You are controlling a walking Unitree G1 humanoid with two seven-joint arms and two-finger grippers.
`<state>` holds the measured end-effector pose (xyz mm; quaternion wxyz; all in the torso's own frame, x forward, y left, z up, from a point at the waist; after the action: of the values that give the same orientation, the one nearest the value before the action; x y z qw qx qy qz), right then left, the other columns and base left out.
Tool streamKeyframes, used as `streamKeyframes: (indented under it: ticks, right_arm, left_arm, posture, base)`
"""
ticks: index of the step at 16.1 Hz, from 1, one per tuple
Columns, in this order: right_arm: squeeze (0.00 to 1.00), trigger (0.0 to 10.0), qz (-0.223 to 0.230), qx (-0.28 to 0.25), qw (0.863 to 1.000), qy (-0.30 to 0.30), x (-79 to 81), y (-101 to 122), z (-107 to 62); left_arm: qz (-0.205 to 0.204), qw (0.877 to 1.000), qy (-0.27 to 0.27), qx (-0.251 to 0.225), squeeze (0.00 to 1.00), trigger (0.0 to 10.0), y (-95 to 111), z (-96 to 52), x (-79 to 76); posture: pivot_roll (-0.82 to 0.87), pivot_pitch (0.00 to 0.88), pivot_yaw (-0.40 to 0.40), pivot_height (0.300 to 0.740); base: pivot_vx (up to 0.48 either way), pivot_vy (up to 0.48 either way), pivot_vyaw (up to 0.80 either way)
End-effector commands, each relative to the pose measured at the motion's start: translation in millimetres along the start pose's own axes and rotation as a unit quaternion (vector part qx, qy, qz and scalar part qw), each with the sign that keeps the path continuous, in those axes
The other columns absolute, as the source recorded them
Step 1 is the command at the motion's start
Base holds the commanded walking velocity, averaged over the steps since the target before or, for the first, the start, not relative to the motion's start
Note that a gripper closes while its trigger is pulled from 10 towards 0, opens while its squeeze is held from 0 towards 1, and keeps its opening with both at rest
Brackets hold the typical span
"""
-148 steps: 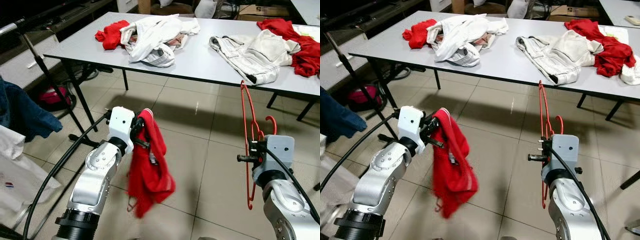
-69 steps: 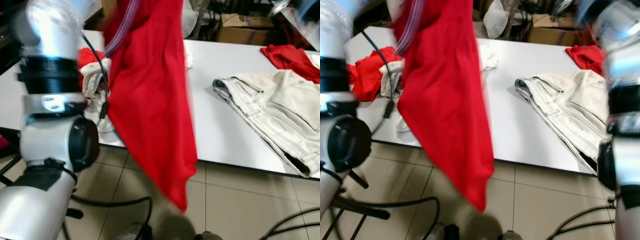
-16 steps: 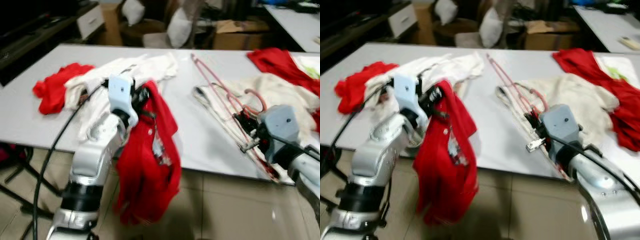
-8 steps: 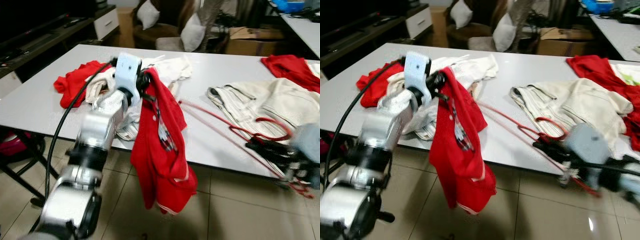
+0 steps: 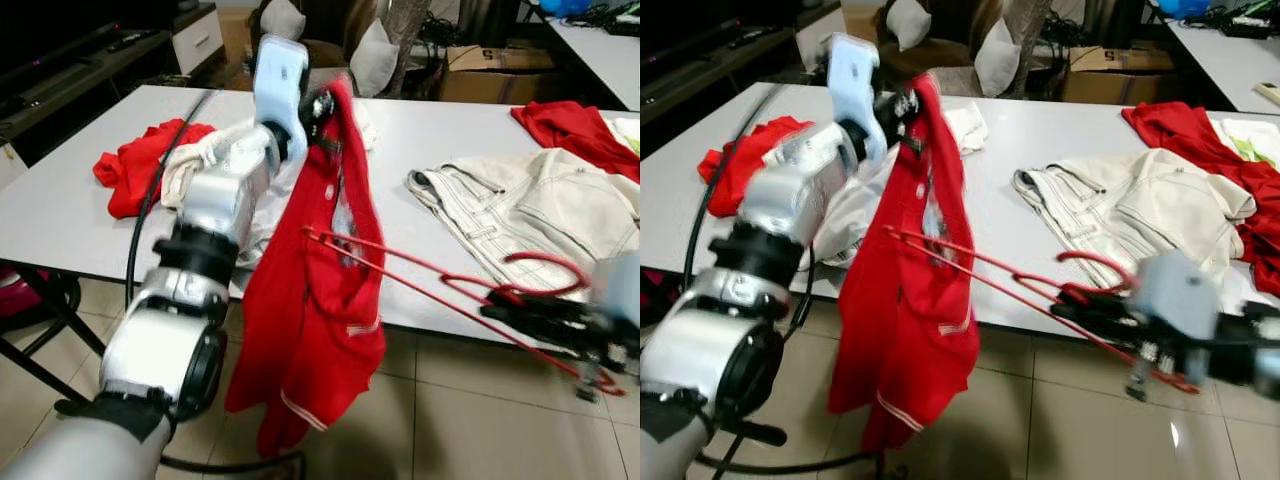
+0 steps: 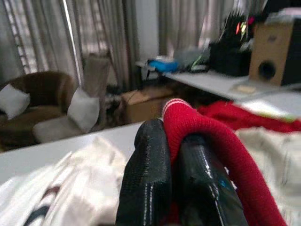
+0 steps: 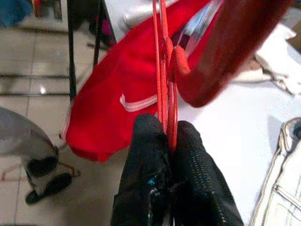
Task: Hang hanger
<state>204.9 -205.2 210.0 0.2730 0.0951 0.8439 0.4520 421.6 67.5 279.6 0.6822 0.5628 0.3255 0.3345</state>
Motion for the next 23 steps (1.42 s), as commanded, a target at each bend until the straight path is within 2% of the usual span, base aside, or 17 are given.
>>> streamKeyframes:
  ticks: [1,3,4,5,7,9,11,12,14,16,17,18,19,20,21,22,23]
  right_arm:
    - [0.00,10.0,-0.011,0.016,1.000,0.006,-1.9,-3.7,3.7]
    - [0.00,10.0,-0.028,0.028,0.999,-0.010,-20.5,-12.5,24.5]
    - [0.00,10.0,-0.028,0.025,0.999,-0.012,-24.7,-12.6,28.8]
    - [0.00,10.0,-0.036,0.006,0.999,-0.018,-35.8,-9.7,44.7]
    - [0.00,10.0,-0.034,-0.032,0.999,-0.005,-38.3,0.2,61.9]
    - [0.00,10.0,-0.033,-0.060,0.997,0.036,-33.0,7.3,79.0]
    - [0.00,10.0,-0.044,-0.034,0.998,-0.005,-59.0,0.3,96.0]
    - [0.00,10.0,-0.052,-0.009,0.997,-0.056,-84.0,-3.4,98.1]
    - [0.00,10.0,-0.068,0.009,0.991,-0.115,-117.0,-2.7,95.1]
    - [0.00,10.0,-0.109,-0.010,0.958,-0.264,-188.7,29.5,73.1]
    - [0.00,10.0,-0.102,-0.062,0.924,-0.362,-225.1,64.8,48.8]
    - [0.00,10.0,-0.085,-0.118,0.899,-0.413,-242.6,92.0,30.7]
    - [0.00,10.0,-0.079,-0.152,0.886,-0.430,-248.7,107.2,22.5]
    - [0.00,10.0,-0.083,-0.157,0.885,-0.430,-250.2,111.4,24.9]
    - [0.00,10.0,-0.078,-0.144,0.900,-0.403,-246.0,102.0,39.5]
    - [0.00,10.0,-0.077,-0.114,0.923,-0.360,-235.1,80.2,61.3]
    - [0.00,10.0,-0.076,-0.102,0.930,-0.344,-230.7,70.6,69.0]
  left_arm:
    - [-0.009,0.999,-0.001,-0.031,0.00,10.0,21.3,-1.8,2.8]
    - [-0.025,0.998,-0.033,-0.056,0.00,10.0,44.5,-7.8,-6.7]
    - [-0.028,0.997,-0.043,-0.059,0.00,10.0,47.5,-8.7,-10.9]
    - [-0.043,0.995,-0.071,-0.063,0.00,10.0,55.1,-11.3,-26.2]
    - [-0.046,0.992,-0.092,-0.066,0.00,10.0,58.1,-13.7,-41.1]
    - [-0.051,0.992,-0.098,-0.068,0.00,10.0,58.5,-15.7,-49.9]
    - [-0.074,0.988,-0.110,-0.083,0.00,10.0,70.0,-22.0,-55.3]
    - [-0.079,0.985,-0.124,-0.095,0.00,10.0,78.2,-25.7,-59.6]
    - [-0.085,0.980,-0.137,-0.113,0.00,10.0,89.8,-31.3,-63.7]
    - [-0.109,0.968,-0.152,-0.165,0.00,10.0,118.2,-37.0,-64.5]
    - [-0.117,0.961,-0.154,-0.199,0.00,10.0,134.2,-40.5,-62.7]
    - [-0.124,0.955,-0.154,-0.220,0.00,10.0,145.4,-43.9,-60.4]
    - [-0.129,0.953,-0.151,-0.230,0.00,10.0,151.4,-46.2,-56.8]
    - [-0.135,0.952,-0.144,-0.235,0.00,10.0,153.7,-47.5,-52.1]
    - [-0.122,0.959,-0.120,-0.226,0.00,10.0,149.2,-45.6,-44.8]
    - [-0.103,0.969,-0.094,-0.201,0.00,10.0,132.9,-38.4,-39.4]
    - [-0.093,0.974,-0.083,-0.190,0.00,10.0,124.9,-34.8,-38.4]
  posture:
    - [-0.19,0.000,0.073,0.740]
    - [-0.16,0.000,0.051,0.740]
    - [-0.16,0.000,0.051,0.740]
    - [-0.16,0.000,0.041,0.740]
    - [-0.14,0.000,0.028,0.740]
    - [-0.13,0.000,0.019,0.740]
    - [-0.12,0.000,0.008,0.740]
    - [-0.12,0.000,0.007,0.740]
    - [-0.12,0.000,0.017,0.740]
    - [-0.13,0.000,0.025,0.740]
    - [-0.13,0.000,0.024,0.740]
    - [-0.13,0.000,0.020,0.740]
    - [-0.13,0.000,0.020,0.740]
    - [-0.12,0.000,0.014,0.740]
    - [-0.12,0.000,0.013,0.740]
    - [-0.12,0.000,0.013,0.740]
    - [-0.12,0.002,0.015,0.740]
  base:
    - [0.000,0.000,0.00]
    - [0.000,0.000,0.00]
    - [0.000,0.000,0.00]
    - [0.000,0.000,0.00]
    - [0.000,0.000,0.00]
    - [0.000,0.000,0.00]
    - [0.000,0.000,0.00]
    - [0.000,0.000,0.00]
    - [0.000,0.000,0.00]
    - [0.000,0.000,0.00]
    - [0.000,0.000,0.00]
    - [0.000,0.000,0.00]
    - [0.000,0.000,0.00]
    - [0.000,0.000,0.00]
    - [0.000,0.000,0.00]
    - [0.000,0.000,0.00]
    - [0.000,0.000,0.00]
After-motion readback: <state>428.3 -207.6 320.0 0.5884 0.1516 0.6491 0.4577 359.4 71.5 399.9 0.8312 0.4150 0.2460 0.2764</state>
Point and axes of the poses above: a point about 5 cm out from each wrist's last joint towards the gripper, its own z axis pointing out of the wrist towards the gripper, its own y axis along the axis of the wrist's last joint, x = y × z, the point moved 3 cm from there along z, pointing out of the wrist towards the gripper, and after that the axes turned 5 degrees about -z, right-handed, at the moved point
